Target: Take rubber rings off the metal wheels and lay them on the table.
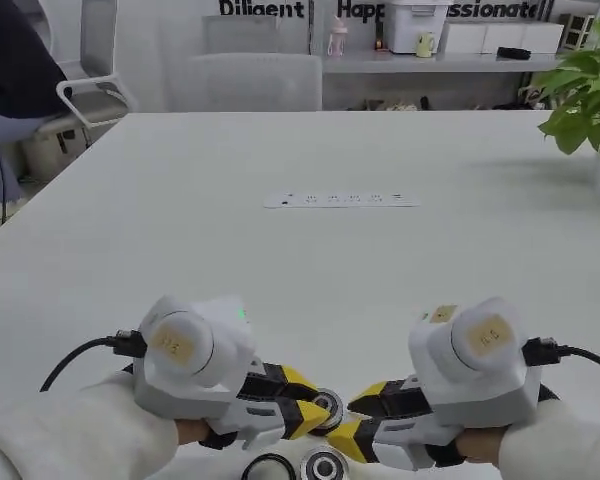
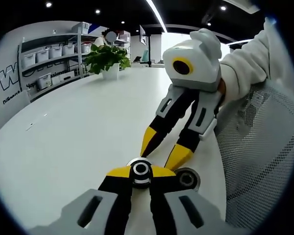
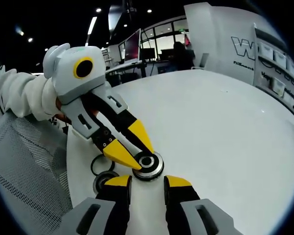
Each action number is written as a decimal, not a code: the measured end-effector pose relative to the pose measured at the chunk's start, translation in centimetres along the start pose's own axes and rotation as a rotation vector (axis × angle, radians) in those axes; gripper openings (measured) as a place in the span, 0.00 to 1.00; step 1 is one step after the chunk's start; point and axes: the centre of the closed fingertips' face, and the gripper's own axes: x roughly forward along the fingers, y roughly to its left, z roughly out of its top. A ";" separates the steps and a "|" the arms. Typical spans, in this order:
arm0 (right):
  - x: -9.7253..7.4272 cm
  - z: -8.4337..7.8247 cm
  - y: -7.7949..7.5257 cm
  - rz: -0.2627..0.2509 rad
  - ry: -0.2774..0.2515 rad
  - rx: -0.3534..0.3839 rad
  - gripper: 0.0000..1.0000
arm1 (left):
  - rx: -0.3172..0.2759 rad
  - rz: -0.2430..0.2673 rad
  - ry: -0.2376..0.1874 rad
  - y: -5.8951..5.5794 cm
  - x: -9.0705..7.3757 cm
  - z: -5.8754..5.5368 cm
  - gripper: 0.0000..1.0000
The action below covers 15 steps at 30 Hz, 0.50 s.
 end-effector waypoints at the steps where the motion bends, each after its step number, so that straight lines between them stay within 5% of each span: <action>1: 0.0 0.1 0.0 -0.003 -0.006 0.001 0.25 | 0.003 -0.002 -0.002 0.0 0.0 0.0 0.07; 5: 0.2 0.6 0.0 0.003 -0.035 0.028 0.24 | 0.005 -0.004 -0.003 -0.1 0.1 0.1 0.07; 8: 0.4 -0.1 -0.1 -0.009 -0.001 -0.025 0.21 | 0.007 -0.006 -0.005 -0.2 0.1 0.1 0.07; 15: 0.2 0.1 0.0 0.001 -0.009 -0.032 0.20 | 0.003 -0.005 -0.009 -0.2 0.1 0.1 0.07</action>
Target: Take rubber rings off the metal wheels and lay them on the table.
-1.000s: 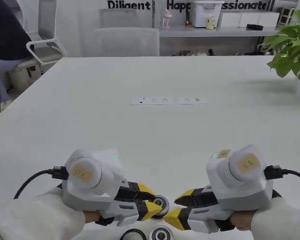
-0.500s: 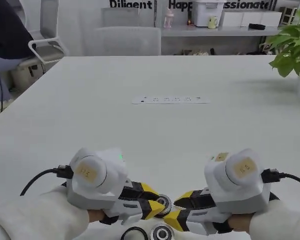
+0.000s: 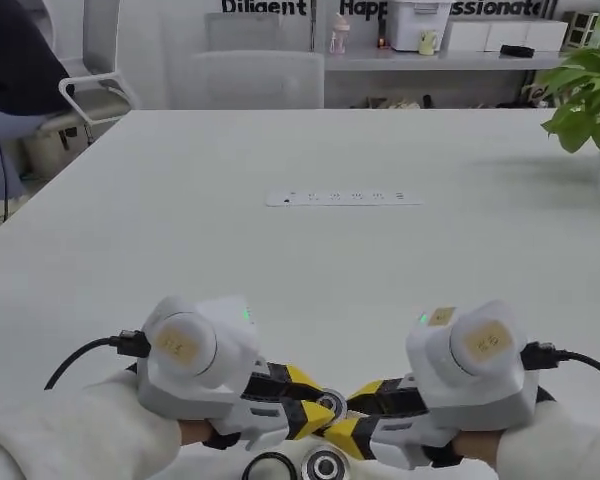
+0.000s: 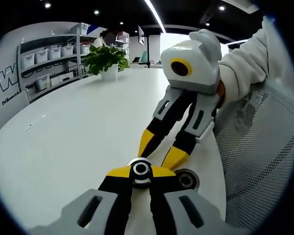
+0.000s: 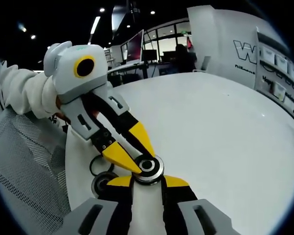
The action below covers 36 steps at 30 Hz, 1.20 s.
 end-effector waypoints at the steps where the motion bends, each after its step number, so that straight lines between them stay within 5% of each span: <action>1: 0.0 0.0 0.0 0.001 0.001 -0.001 0.19 | -0.001 0.001 0.000 0.0 0.0 0.0 0.07; 20: -0.4 -0.5 -0.3 0.002 0.027 -0.043 0.03 | -0.014 0.009 -0.007 0.0 -0.1 0.0 0.07; 36: -0.6 -0.5 -1.4 -0.066 0.039 0.077 0.00 | -0.013 0.016 -0.003 0.2 -0.2 -0.1 0.07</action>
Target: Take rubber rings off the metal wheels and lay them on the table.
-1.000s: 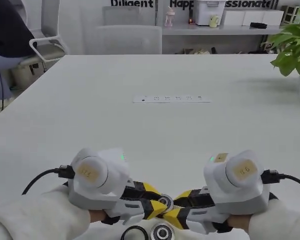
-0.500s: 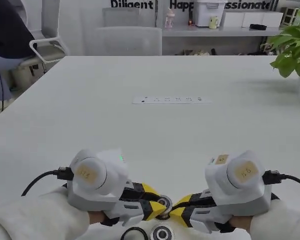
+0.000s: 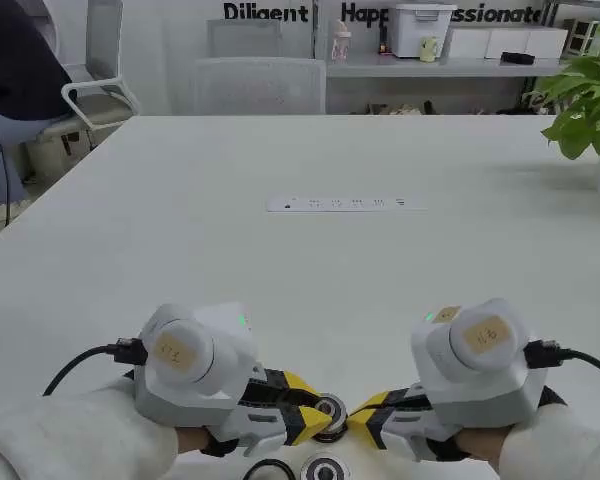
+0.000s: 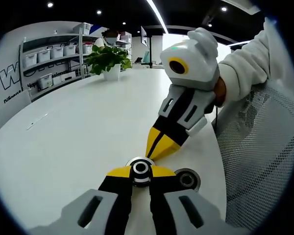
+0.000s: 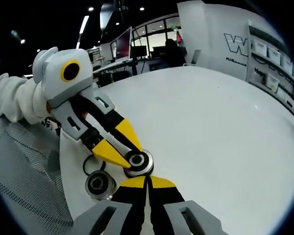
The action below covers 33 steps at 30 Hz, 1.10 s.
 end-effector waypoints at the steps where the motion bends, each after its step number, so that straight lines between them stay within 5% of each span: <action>1: 0.0 0.0 0.0 -0.001 -0.001 0.001 0.00 | 0.000 0.000 0.000 0.0 0.0 0.0 0.07; 16: -0.2 0.5 -0.6 -0.026 -0.023 0.052 0.00 | 0.002 0.006 0.001 0.1 0.0 0.0 0.07; 21: -0.5 1.6 -0.4 0.014 -0.090 0.179 0.00 | 0.002 0.006 0.002 0.1 0.0 -0.1 0.07; 22: -0.6 1.3 -0.4 0.012 -0.069 0.201 0.00 | 0.002 0.007 0.002 0.1 0.0 -0.1 0.07; 33: -0.6 1.5 -0.1 0.023 -0.072 0.179 0.00 | 0.017 0.006 0.006 0.0 0.0 0.0 0.07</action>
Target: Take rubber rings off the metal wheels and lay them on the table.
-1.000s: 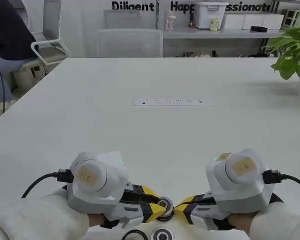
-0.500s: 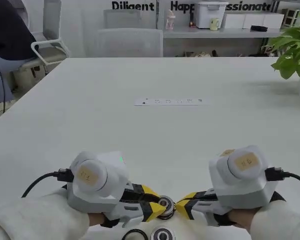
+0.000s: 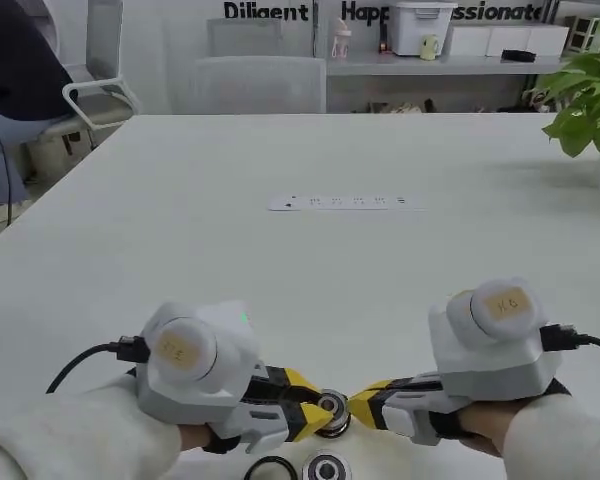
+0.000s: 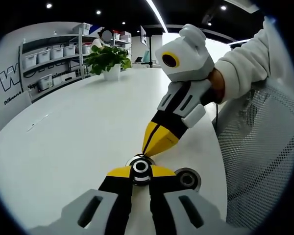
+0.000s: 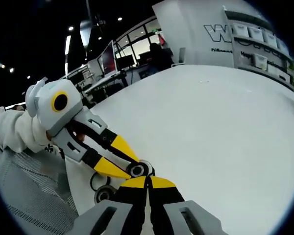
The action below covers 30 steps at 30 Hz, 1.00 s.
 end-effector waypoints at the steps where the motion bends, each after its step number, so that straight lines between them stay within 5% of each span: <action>1: 0.0 0.0 0.0 0.000 0.000 -0.001 0.00 | 0.002 0.000 0.001 0.0 0.0 0.0 0.07; 23: 0.1 0.5 0.9 0.022 -0.010 -0.035 0.00 | -0.006 0.002 -0.004 0.0 0.0 0.0 0.07; 28: 0.0 2.1 2.2 0.067 -0.085 -0.047 0.00 | -0.008 0.004 -0.007 0.1 0.0 0.0 0.07; 30: 0.2 1.9 2.0 0.049 -0.062 -0.058 0.00 | -0.010 0.005 -0.007 0.1 0.0 0.0 0.07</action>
